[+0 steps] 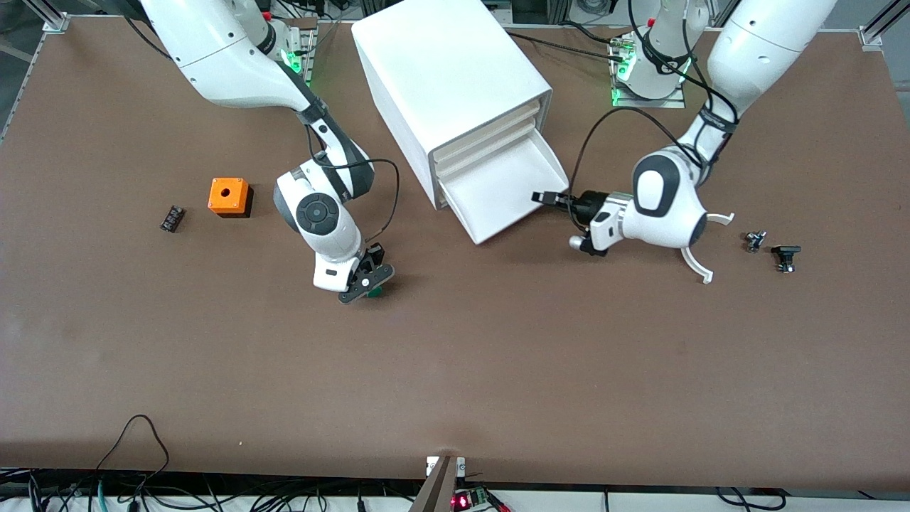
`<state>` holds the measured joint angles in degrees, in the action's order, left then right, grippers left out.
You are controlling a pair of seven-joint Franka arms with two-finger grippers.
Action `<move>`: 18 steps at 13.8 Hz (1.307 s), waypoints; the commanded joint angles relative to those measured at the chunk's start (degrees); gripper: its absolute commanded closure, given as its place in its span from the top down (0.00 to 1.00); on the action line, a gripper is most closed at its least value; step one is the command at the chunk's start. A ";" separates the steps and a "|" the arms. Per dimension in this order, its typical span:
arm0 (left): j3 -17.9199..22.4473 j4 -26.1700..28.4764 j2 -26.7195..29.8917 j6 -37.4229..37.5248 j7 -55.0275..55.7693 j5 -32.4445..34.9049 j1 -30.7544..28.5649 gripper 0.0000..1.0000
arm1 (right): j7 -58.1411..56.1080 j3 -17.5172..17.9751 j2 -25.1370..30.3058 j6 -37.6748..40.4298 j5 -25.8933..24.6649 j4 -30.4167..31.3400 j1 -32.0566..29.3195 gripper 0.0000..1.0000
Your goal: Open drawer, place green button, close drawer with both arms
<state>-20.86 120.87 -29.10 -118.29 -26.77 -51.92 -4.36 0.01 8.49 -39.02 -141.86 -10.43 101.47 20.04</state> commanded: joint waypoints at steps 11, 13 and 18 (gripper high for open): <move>3.62 -1.16 20.55 -2.39 1.46 8.37 -12.78 1.00 | -13.60 11.62 1.93 11.79 -2.65 -17.26 -1.32 0.34; 6.79 -5.87 25.21 3.64 1.54 19.78 -12.42 1.00 | -17.75 15.66 1.49 11.87 -6.69 -19.46 -1.15 0.34; 12.33 -22.94 27.69 24.04 3.64 39.77 -10.50 1.00 | -26.36 23.23 0.44 11.79 -11.71 -20.95 -0.18 0.34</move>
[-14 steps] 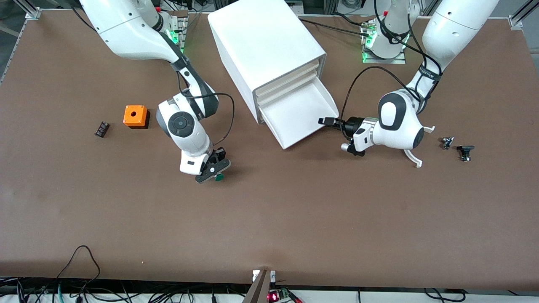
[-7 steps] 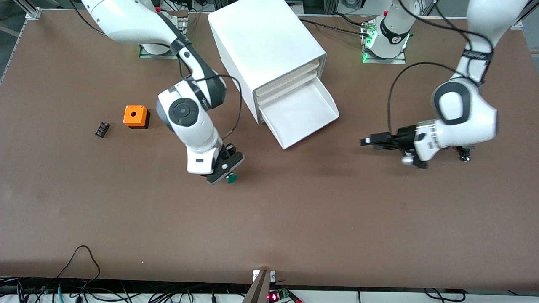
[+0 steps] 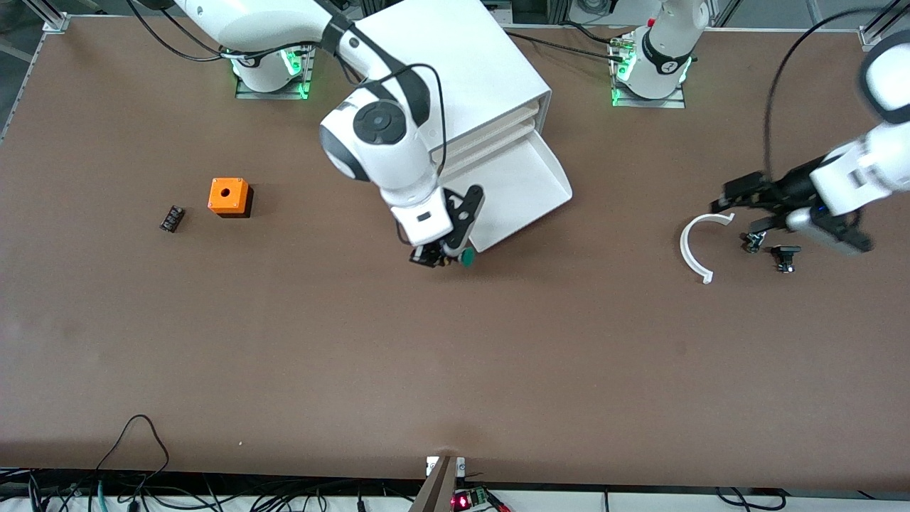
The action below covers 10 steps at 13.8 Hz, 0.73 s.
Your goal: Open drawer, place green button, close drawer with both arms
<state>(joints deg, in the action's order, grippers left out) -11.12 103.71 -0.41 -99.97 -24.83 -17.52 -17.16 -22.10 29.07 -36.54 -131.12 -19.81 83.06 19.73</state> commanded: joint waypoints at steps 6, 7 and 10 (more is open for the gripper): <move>3.12 -11.34 0.24 12.26 9.53 17.59 6.61 1.00 | -13.64 3.62 -4.85 1.22 -4.53 -2.56 3.91 0.34; 3.12 -11.43 0.24 12.17 9.97 18.13 6.70 1.00 | -15.58 3.62 -5.03 1.40 -4.71 -1.95 4.69 0.34; 3.21 -11.34 0.15 11.90 11.47 18.22 7.32 1.00 | -19.11 3.62 -6.79 2.71 -6.03 -1.68 5.40 0.34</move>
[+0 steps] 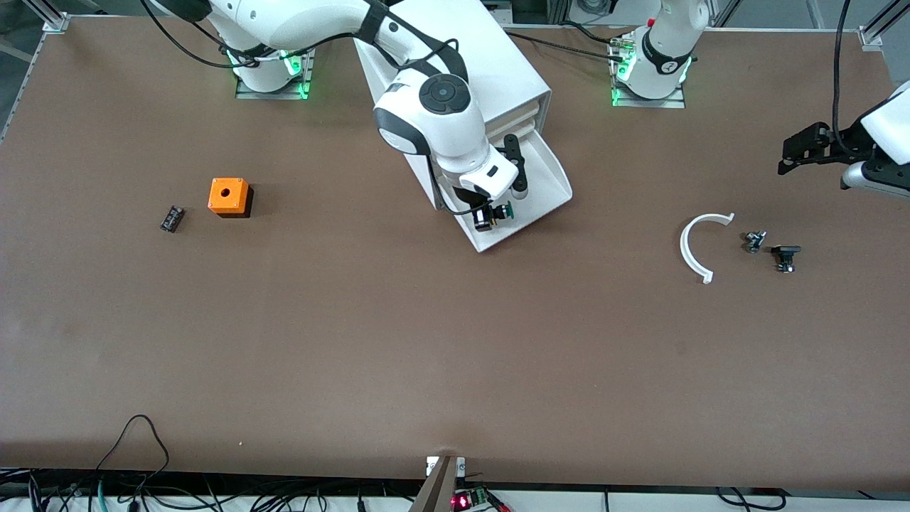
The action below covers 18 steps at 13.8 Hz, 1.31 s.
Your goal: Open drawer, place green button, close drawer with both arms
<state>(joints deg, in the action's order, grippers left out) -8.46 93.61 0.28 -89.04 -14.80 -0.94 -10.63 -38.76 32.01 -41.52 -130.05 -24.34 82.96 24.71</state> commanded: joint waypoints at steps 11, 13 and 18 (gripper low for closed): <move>0.55 -1.32 -0.89 -0.17 1.88 3.49 1.49 1.00 | -1.94 0.60 -4.35 3.58 -3.69 -1.13 5.70 0.35; 0.55 -1.32 -0.89 -0.08 1.88 3.58 1.49 1.00 | -1.41 0.60 -4.44 3.93 -3.69 -0.70 5.70 0.52; 0.55 -1.41 -0.98 -0.17 1.88 3.49 1.49 1.00 | 7.89 0.60 -3.65 4.71 -3.34 -1.31 5.61 1.00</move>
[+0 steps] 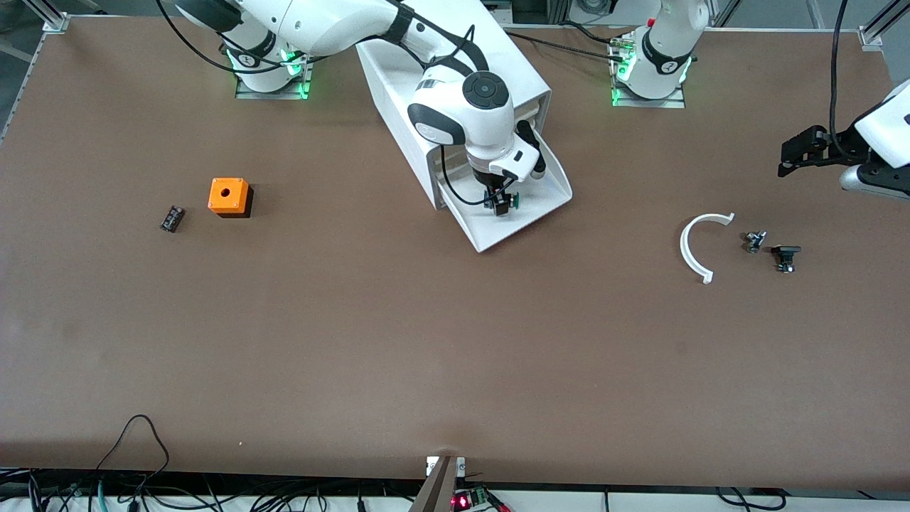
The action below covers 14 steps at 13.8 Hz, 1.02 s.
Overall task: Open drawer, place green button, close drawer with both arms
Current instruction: 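Open the right gripper to release the button inside the drawer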
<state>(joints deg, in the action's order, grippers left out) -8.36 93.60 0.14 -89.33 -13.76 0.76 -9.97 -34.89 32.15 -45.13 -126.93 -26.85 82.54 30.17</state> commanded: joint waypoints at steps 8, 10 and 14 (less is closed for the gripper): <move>1.60 0.35 -3.56 -6.03 0.93 1.44 0.74 1.00 | 14.85 -0.07 8.46 15.39 8.39 -13.89 -7.74 1.00; 0.90 0.35 -5.75 -7.25 3.37 0.91 1.52 1.00 | 16.60 -0.42 11.98 17.76 8.31 -12.50 -11.78 1.00; -4.27 6.83 -8.74 -17.95 22.41 0.91 5.13 1.00 | 35.03 -0.86 17.53 21.27 8.31 -4.24 -18.47 1.00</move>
<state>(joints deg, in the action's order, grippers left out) -9.49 96.85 -7.93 -102.63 0.01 0.77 -6.12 -8.41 31.32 -31.53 -106.61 -19.31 72.24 14.13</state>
